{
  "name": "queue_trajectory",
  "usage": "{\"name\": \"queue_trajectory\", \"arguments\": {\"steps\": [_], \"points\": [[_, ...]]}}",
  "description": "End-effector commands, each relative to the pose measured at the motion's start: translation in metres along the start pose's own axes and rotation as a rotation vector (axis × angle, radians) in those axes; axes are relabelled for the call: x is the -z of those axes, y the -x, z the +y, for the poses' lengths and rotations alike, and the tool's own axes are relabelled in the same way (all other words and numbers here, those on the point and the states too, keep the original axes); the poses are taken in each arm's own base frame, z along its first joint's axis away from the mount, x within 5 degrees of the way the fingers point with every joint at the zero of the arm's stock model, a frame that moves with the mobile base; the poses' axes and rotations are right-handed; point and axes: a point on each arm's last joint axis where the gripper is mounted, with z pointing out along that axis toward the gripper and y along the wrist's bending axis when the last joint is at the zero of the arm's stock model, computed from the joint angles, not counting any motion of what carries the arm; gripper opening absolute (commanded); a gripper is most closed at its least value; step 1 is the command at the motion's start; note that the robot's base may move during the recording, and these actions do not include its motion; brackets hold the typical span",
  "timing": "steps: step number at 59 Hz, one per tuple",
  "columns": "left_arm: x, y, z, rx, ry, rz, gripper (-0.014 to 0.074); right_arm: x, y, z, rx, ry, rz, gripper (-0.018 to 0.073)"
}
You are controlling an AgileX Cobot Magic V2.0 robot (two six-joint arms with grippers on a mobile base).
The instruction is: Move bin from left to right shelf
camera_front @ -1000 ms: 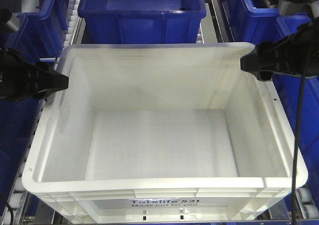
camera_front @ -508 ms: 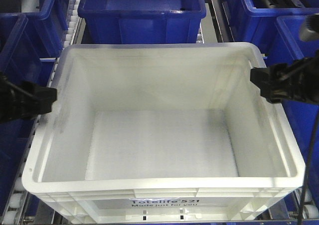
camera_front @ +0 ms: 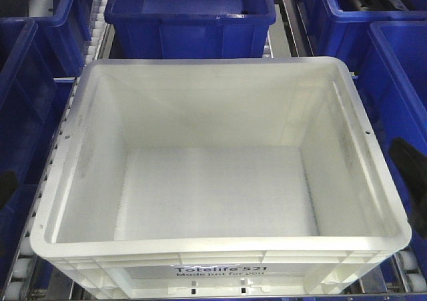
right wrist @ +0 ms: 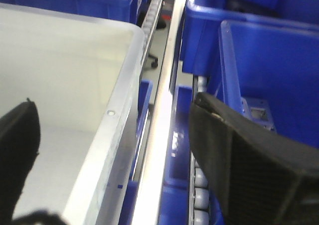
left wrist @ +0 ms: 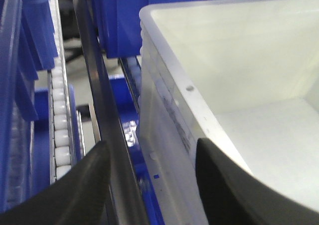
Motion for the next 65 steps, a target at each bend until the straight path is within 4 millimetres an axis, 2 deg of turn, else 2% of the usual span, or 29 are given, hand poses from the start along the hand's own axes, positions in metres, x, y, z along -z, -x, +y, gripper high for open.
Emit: {"name": "queue_trajectory", "arguments": {"steps": [1, 7, 11, 16, 31, 58, 61, 65], "points": [[0.02, 0.015, 0.0, 0.003, 0.017, -0.211, 0.0359, 0.015, 0.005, -0.001, 0.02, -0.024, -0.129, 0.0565], [0.038, 0.015, -0.002, -0.036, 0.009, -0.287, 0.0333, 0.032, -0.008, 0.0, 0.025, -0.029, -0.183, 0.0565], [0.042, 0.015, -0.003, -0.038, 0.006, -0.301, 0.0316, 0.038, -0.017, 0.001, 0.032, -0.032, -0.201, 0.0565], [0.041, 0.014, -0.003, -0.037, 0.006, -0.296, 0.0294, 0.044, -0.018, 0.001, 0.034, -0.044, -0.26, 0.0565], [0.039, 0.012, 0.0, -0.027, 0.031, -0.348, 0.024, 0.044, -0.018, 0.001, 0.064, -0.049, -0.263, 0.0565], [0.039, 0.013, 0.001, -0.027, 0.035, -0.358, 0.024, 0.045, -0.016, 0.0, 0.062, -0.055, -0.286, 0.0564], [0.039, 0.013, 0.001, -0.027, 0.035, -0.359, 0.0239, 0.045, -0.015, 0.0, 0.062, -0.056, -0.29, 0.0544], [0.039, 0.013, 0.001, -0.027, 0.035, -0.358, 0.0217, 0.045, -0.016, 0.0, 0.062, -0.055, -0.284, 0.0449]]}}
